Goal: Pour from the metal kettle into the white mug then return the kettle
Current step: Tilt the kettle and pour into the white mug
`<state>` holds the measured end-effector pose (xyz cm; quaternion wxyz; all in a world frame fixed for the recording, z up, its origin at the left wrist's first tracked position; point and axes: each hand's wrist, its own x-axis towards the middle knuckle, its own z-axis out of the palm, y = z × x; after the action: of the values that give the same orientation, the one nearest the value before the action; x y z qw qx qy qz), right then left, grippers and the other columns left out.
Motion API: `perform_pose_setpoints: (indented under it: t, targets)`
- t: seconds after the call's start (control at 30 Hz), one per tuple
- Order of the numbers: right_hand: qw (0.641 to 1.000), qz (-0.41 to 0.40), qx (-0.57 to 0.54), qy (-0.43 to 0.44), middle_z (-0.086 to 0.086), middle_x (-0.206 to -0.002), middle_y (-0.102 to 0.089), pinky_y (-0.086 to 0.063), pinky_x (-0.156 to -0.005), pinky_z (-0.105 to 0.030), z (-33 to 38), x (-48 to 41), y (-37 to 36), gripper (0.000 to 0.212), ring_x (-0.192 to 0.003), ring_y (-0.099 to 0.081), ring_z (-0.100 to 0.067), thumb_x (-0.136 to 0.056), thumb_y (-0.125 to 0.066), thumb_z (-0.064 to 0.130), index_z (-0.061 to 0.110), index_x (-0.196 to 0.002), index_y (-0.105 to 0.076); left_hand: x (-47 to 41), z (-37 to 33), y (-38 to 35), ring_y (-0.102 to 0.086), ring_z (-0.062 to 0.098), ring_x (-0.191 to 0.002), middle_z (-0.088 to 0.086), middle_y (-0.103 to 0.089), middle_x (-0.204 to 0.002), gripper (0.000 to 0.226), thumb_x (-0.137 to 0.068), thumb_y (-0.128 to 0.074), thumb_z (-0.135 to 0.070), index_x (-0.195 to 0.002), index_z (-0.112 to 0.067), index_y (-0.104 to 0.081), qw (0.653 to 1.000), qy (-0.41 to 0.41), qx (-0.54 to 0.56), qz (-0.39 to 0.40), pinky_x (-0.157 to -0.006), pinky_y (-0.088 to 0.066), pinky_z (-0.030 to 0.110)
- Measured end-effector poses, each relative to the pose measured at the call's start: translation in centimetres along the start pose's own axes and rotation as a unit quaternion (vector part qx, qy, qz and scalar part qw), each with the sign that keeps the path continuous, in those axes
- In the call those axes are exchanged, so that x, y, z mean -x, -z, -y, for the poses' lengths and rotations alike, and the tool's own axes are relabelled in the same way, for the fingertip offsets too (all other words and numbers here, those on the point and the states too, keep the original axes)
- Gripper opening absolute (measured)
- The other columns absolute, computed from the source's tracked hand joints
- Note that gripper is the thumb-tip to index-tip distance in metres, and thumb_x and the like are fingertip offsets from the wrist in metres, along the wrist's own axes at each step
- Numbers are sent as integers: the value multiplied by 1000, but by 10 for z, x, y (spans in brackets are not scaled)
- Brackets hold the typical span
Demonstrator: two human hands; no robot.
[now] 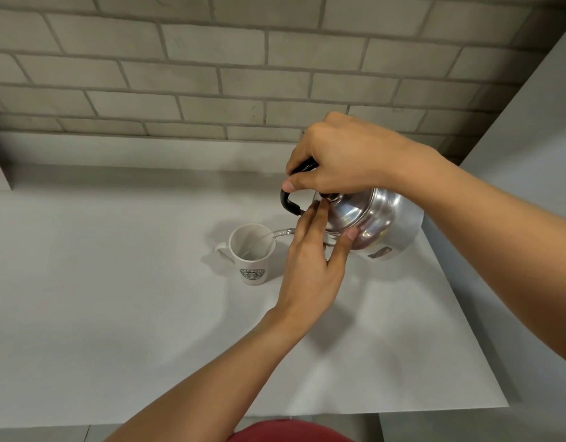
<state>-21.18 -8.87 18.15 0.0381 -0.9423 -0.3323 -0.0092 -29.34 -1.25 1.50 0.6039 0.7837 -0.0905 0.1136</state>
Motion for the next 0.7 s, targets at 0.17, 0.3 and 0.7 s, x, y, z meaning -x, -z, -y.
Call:
perform_pose_setpoints:
  t: [0.17,0.3,0.7]
  targets:
    - [1000,-3,1,3,8,-86,-81,-56,-72,-38,0,1,5,33,-79,-67,-17,-92,-68,56,30,-103,-84,0,-4,-2,-46,11,-140,-3,-44,-155,62,-103,-55,-47,-157,-23,-38,1000,-11,-5,-6,-106,-52,43]
    - [1000,-8,1,10,9,-79,-79,-54,-66,-35,1,1,8,30,-69,-63,-6,-93,-68,55,30,-101,-84,-1,-5,-3,-45,9,-140,-4,-43,-155,61,-103,-56,-45,-156,-22,-39,1000,-13,1,-12,-106,-52,43]
    - [1000,6,12,16,5,-79,-79,-56,-67,-37,4,-1,13,32,-77,-69,-17,-93,-67,55,29,-98,-84,-2,-8,-3,-45,1,-136,-5,-45,-152,61,-103,-56,-46,-156,-21,-40,999,-24,8,-28,-104,-54,37]
